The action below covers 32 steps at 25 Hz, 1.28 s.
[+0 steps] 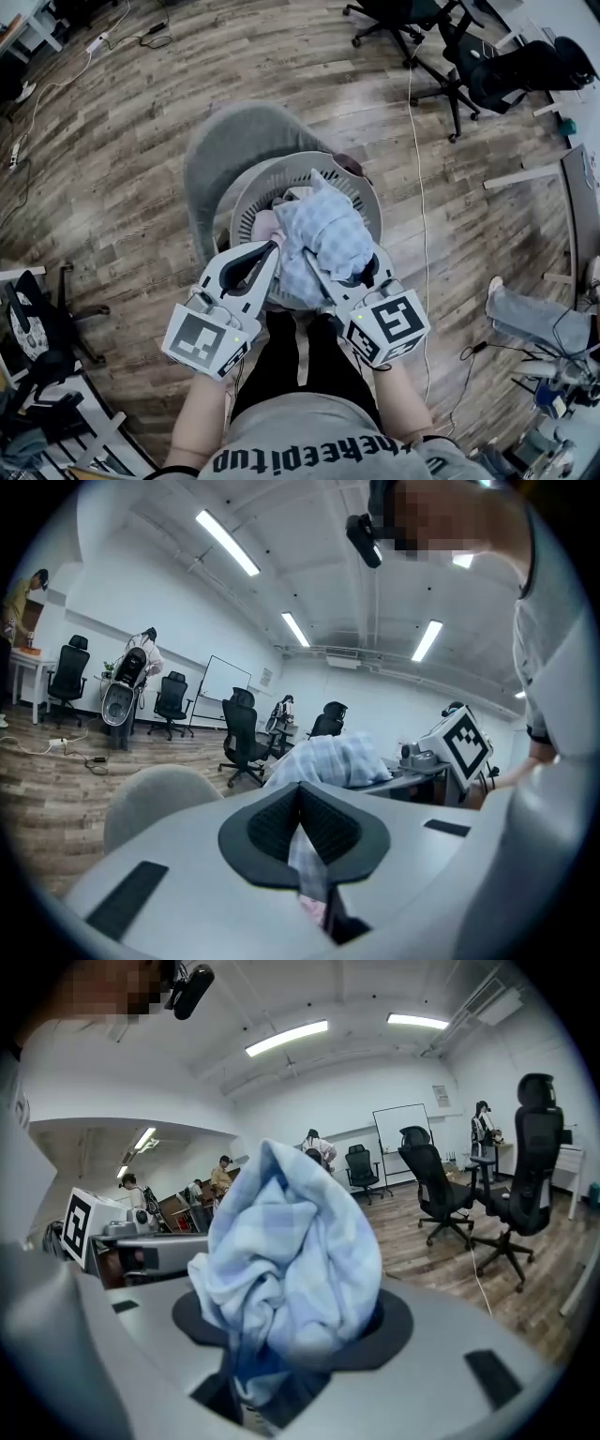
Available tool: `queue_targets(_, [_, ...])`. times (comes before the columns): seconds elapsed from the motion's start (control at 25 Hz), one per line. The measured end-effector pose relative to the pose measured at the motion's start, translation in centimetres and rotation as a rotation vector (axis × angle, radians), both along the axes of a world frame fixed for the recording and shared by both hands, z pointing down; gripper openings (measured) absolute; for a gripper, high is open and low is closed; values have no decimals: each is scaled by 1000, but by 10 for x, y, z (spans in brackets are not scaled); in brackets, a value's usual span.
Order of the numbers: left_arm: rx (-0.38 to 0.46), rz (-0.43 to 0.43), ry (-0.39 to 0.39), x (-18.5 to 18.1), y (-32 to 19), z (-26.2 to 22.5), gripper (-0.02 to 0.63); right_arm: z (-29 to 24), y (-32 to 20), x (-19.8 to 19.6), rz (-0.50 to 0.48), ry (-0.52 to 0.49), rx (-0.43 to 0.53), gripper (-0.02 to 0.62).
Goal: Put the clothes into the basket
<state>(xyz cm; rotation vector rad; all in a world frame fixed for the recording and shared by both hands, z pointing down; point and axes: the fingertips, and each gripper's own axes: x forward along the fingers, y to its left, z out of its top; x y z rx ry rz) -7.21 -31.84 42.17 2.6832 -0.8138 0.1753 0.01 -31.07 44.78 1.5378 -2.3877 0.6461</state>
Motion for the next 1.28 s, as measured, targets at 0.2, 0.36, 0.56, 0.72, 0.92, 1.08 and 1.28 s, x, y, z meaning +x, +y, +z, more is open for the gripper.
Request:
queue_targets(0.2, [-30,7,-5,0,3,14,14,20,4,2,26,17,-49,259])
queue_targets(0.36, [-37,8,-1,1,3,19,14,34,8,2,16,41,-85,267])
queue_targets(0.56, [-38,12,3,4,4,20,14,41,11,1,-5,62,-113,287])
queue_targets(0.72, [-42,16,3,6,5,21,14,42,12,0,-22,69,-125,309])
queue_targets(0.92, [-44,16,3,4,10,22,14,43,17,-5,-42,85,-132,327])
queue_targets(1.08, [-44,12,7,5,10,20,14,41,18,-6,-58,88,-142,348])
queue_targets(1.28, [-44,7,5,6,12,20,14,39,20,-4,-55,85,-142,354])
